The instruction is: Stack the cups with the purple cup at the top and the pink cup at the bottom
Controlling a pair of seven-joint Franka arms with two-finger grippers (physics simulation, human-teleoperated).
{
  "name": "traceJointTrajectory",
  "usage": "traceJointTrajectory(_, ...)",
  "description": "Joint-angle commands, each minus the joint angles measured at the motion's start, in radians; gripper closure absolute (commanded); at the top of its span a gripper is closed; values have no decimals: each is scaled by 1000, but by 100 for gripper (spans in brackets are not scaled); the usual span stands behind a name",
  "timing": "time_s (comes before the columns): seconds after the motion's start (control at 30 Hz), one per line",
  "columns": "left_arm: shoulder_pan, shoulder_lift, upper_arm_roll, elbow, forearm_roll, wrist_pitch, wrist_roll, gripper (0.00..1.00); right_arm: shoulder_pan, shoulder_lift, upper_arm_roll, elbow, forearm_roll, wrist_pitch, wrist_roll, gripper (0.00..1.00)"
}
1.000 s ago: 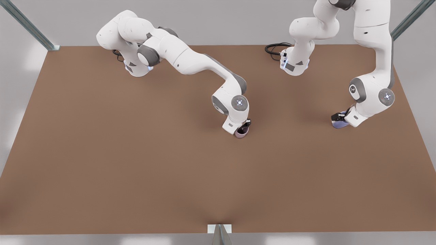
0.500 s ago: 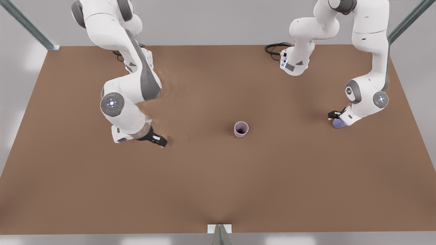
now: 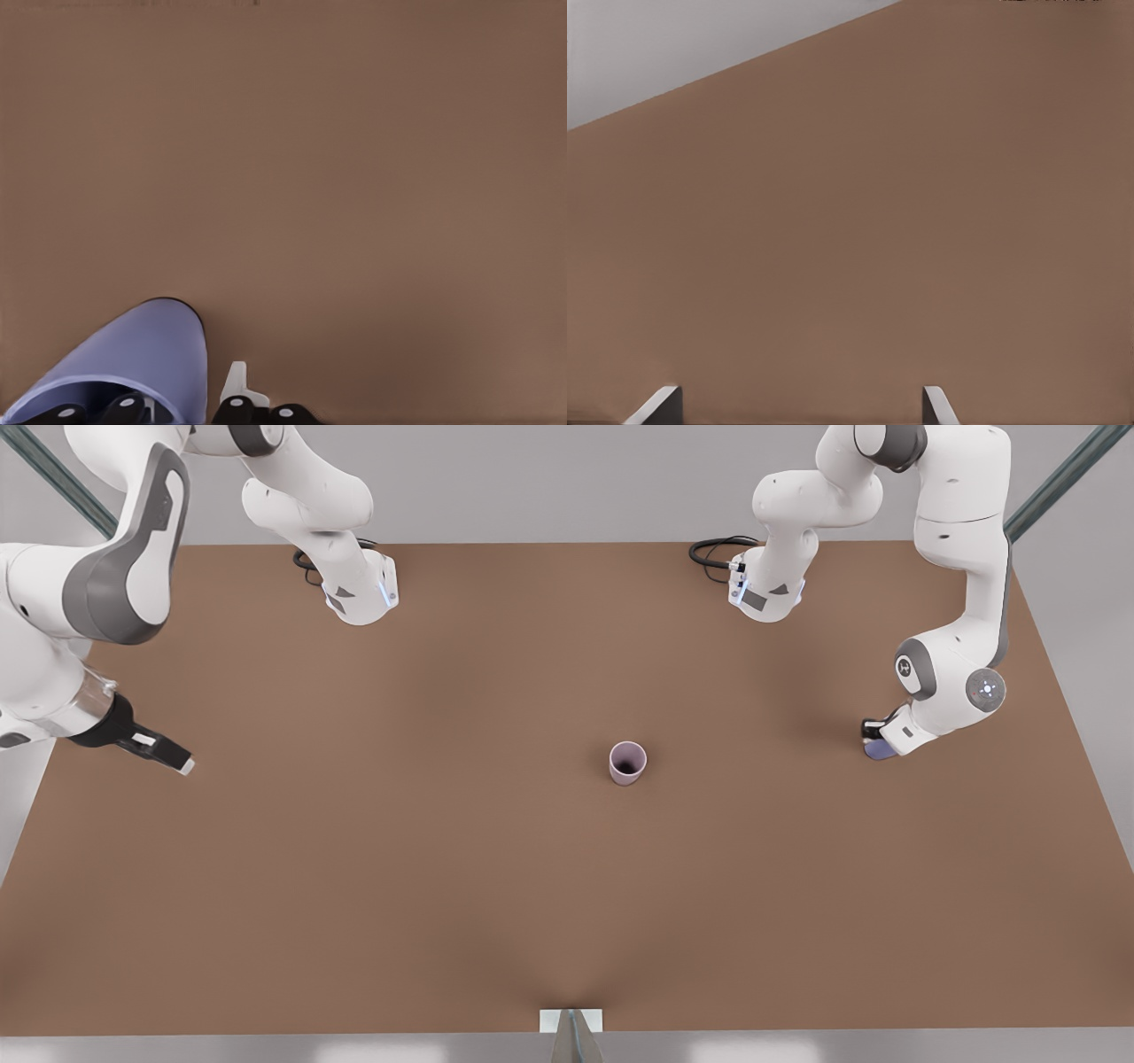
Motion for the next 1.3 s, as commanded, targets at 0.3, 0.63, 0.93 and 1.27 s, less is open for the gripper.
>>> traceJointTrajectory(0.3,0,-10,0,30,-2,-14,24,79,-39,-2,9,25,-7,-23,-352,0)
traceJointTrajectory(0.63,-32,2,-290,319,-5,-241,-395,79,-37,0,12,27,-7,-20,-350,0)
traceJointTrajectory(0.93,-392,2,-360,486,-5,-358,-880,79,-39,0,10,27,-7,-13,-350,0)
traceJointTrajectory(1.27,-613,107,-366,630,-2,-350,-1112,79,-49,0,4,50,-10,-19,-347,0)
